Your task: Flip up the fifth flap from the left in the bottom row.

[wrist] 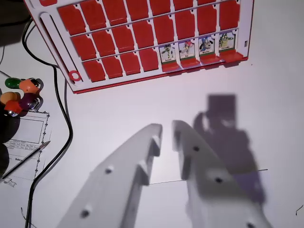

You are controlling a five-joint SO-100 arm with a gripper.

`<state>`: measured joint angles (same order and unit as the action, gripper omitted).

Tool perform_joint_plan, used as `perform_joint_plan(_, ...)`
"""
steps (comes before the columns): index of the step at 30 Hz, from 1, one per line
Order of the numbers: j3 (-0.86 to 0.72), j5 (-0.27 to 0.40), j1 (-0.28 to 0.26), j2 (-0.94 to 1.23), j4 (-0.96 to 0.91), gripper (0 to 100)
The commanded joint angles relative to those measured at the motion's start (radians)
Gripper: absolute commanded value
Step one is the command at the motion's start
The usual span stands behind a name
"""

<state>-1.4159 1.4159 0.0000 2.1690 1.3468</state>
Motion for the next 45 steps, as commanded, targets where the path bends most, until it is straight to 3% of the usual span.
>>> perform_joint_plan(1, 0.133, -0.012, 0.011, -0.052, 0.009, 2)
perform_joint_plan(26, 0.336, -0.118, 0.02, -0.52, 0.118, 2)
perform_joint_plan(45, 0.589, -0.138, 0.017, -0.977, 0.061, 2)
